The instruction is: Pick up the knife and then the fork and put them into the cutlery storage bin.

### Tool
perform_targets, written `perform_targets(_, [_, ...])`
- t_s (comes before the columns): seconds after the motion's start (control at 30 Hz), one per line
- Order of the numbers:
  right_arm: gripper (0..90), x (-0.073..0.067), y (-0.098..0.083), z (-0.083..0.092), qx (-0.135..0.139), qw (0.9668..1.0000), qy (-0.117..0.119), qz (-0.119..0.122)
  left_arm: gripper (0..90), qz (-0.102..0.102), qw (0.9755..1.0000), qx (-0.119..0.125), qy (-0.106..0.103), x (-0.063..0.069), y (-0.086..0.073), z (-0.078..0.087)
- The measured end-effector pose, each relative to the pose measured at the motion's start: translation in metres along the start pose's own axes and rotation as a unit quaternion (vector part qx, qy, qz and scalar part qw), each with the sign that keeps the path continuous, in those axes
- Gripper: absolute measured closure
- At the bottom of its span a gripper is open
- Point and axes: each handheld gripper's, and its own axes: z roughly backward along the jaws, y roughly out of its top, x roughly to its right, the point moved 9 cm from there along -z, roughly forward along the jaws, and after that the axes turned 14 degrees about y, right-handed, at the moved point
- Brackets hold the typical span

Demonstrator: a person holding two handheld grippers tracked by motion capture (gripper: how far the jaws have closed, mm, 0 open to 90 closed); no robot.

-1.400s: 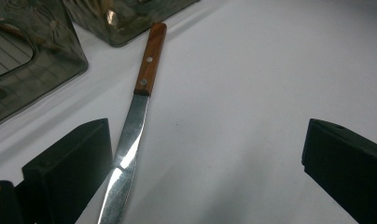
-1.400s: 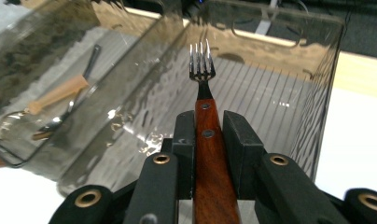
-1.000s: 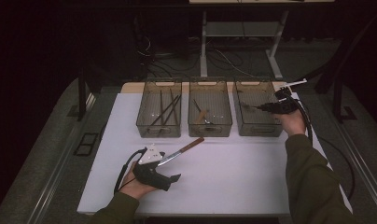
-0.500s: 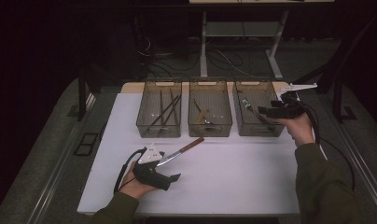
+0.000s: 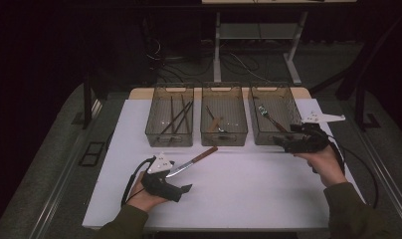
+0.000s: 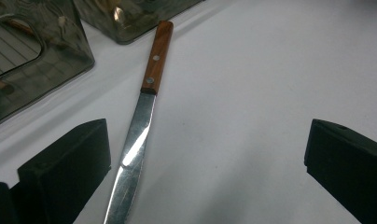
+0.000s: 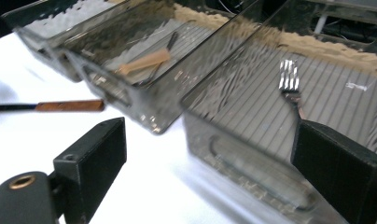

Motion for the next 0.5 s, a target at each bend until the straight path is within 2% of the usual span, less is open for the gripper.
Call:
perform_targets(0.03, [4.1,-0.003,-0.004,0.000,0.001,1.0000,0.003,0.001,0.0,-0.002,1.0000,0.000,0.001,0.000,0.000,0.000])
perform_targets(0.07, [3.7,-0.006,-0.008,0.000,0.003,1.0000,0.007,-0.002,0.0,-0.002,1.0000,0.001,0.002,0.000,0.001,0.000])
perform_targets(0.37, [3.7,-0.037,-0.050,-0.006,0.002,0.9989,0.046,0.007,0.0,-0.002,1.0000,0.000,0.006,-0.003,0.002,0.000])
perform_targets(0.5, [3.7,-0.045,-0.062,-0.005,0.006,0.9983,0.057,0.011,0.0,0.003,1.0000,0.003,0.006,-0.004,0.004,-0.001])
